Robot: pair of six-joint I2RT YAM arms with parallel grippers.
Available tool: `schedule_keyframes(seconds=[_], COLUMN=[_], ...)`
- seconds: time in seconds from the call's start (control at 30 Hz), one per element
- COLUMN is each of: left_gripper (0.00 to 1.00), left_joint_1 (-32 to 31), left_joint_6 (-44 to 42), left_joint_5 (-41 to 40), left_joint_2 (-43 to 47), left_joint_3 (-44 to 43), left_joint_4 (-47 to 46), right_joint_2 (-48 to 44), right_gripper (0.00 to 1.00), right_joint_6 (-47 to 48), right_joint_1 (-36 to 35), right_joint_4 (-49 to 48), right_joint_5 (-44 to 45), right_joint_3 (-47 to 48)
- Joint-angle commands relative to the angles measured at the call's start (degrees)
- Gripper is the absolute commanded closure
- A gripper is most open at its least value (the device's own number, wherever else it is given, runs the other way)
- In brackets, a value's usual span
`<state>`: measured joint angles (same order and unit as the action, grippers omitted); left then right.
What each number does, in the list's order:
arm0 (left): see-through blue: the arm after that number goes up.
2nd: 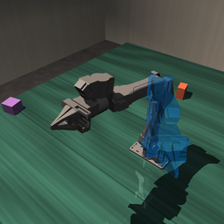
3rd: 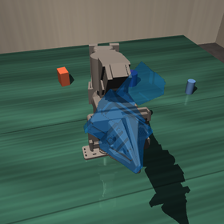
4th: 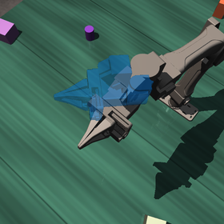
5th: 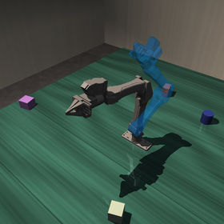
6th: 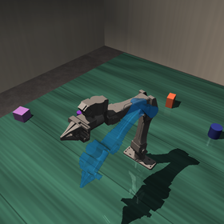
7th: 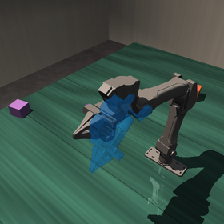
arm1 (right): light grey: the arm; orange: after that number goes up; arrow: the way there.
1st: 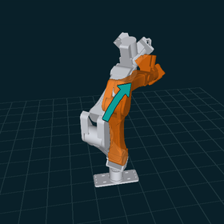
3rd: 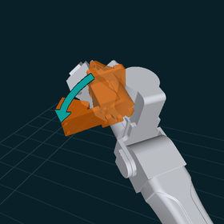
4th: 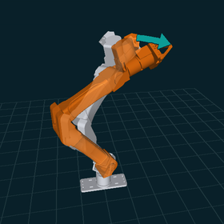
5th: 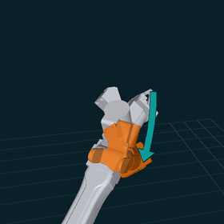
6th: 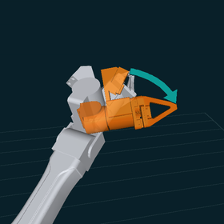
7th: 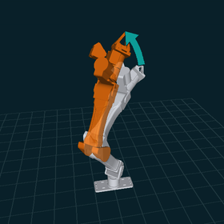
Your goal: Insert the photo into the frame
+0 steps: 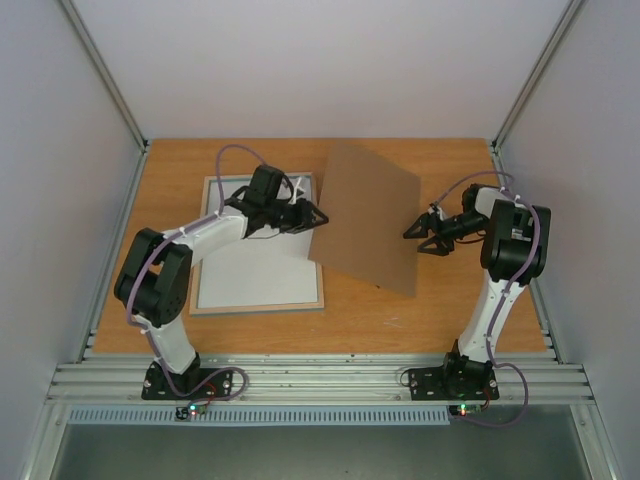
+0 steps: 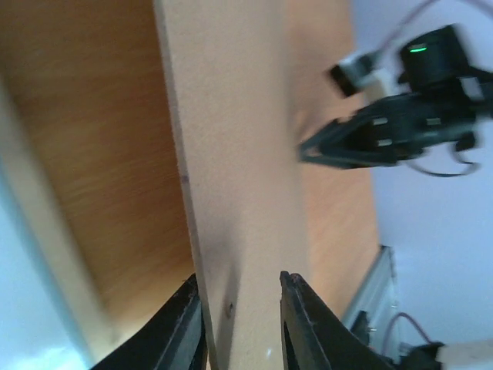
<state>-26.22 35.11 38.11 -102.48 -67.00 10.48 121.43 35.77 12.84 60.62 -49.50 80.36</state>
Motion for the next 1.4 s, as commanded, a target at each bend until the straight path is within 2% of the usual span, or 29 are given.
schedule_keyframes(seconds=[0.0,0.2,0.27,0.33,0.47,0.6,0.8,0.93,1.0,1.1,1.27,1.37], left_gripper=[0.74,0.78,0.88,0.99,1.0,1.0,0.99,0.99,1.0,1.0,0.99,1.0], left_joint_1=[-2.3,-2.3,-2.3,-2.2,-1.5,-1.6,-2.0,-3.5,-5.1,-7.8,-11.6,-11.7], left_joint_6=[3.3,6.7,6.0,3.5,-2.7,-10.8,-20.0,-31.7,-37.9,-45.9,-61.1,-71.1], left_joint_5=[8.3,9.0,7.6,4.3,-2.3,-8.1,-12.9,-19.1,-24.0,-31.6,-42.8,-45.6], left_joint_2=[2.6,2.1,2.1,1.9,2.4,2.8,-0.2,-1.1,-0.4,1.2,4.6,6.8], left_joint_3=[-5.2,-9.5,-11.0,-13.3,-18.5,-26.1,-43.5,-52.6,-54.0,-54.1,-48.7,-46.0], left_joint_4=[-9.9,-9.7,-6.8,0.2,9.7,16.4,25.3,31.0,32.4,32.1,26.0,23.2], right_joint_2=[-0.6,-2.4,-2.8,-3.4,-6.0,-12.3,-23.2,-26.1,-27.1,-30.6,-38.8,-38.6], right_gripper=[0.28,0.28,0.28,0.28,0.26,0.22,0.15,0.13,0.13,0.11,0.04,0.04], right_joint_6=[-0.6,-1.7,-1.9,-1.9,-3.0,-8.9,-15.3,-15.8,-15.7,-18.0,-28.9,-24.8], right_joint_1=[-1.5,-1.5,-1.5,-1.5,-0.2,5.0,12.4,17.7,19.5,20.3,20.3,21.3], right_joint_4=[-1.0,-1.8,-1.7,-1.4,-1.5,-5.1,-9.6,-6.7,-4.3,-3.1,-13.3,-8.1], right_joint_5=[-0.9,-2.6,-2.9,-3.2,-4.6,-7.9,-12.0,-15.9,-17.9,-20.3,-24.6,-24.6], right_joint_3=[-1.9,-1.4,-1.0,-0.8,0.0,0.2,0.4,3.5,4.8,4.8,1.3,6.3])
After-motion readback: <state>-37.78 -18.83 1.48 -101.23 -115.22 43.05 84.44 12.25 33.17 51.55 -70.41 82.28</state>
